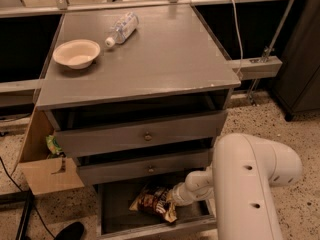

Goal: Place brown chip bag into bottom drawer

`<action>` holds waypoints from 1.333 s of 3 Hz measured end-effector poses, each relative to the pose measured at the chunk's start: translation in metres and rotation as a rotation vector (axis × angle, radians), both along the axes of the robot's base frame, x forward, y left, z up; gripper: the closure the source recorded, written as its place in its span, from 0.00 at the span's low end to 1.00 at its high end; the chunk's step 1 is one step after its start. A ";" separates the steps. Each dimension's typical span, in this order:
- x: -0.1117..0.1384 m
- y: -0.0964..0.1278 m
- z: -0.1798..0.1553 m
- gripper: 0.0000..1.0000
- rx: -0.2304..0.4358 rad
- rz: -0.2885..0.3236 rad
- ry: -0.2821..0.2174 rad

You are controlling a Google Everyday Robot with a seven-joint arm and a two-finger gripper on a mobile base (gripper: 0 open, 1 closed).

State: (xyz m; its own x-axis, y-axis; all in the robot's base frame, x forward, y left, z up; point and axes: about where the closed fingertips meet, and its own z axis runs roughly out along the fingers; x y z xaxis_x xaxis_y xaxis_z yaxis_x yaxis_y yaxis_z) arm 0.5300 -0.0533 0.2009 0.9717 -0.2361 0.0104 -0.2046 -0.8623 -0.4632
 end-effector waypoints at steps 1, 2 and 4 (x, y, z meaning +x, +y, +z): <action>0.001 0.000 -0.006 1.00 -0.008 0.003 0.005; 0.001 0.000 -0.006 0.82 -0.008 0.003 0.005; 0.001 0.000 -0.006 0.36 -0.008 0.003 0.005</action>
Offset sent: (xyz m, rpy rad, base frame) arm 0.0011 0.0002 -0.0056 -0.0076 0.0051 0.0031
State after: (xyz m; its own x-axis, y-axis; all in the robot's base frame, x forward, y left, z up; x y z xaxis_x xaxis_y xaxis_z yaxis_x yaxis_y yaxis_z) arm 0.5312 -0.0530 0.1949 0.9725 -0.2327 0.0070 -0.2041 -0.8667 -0.4551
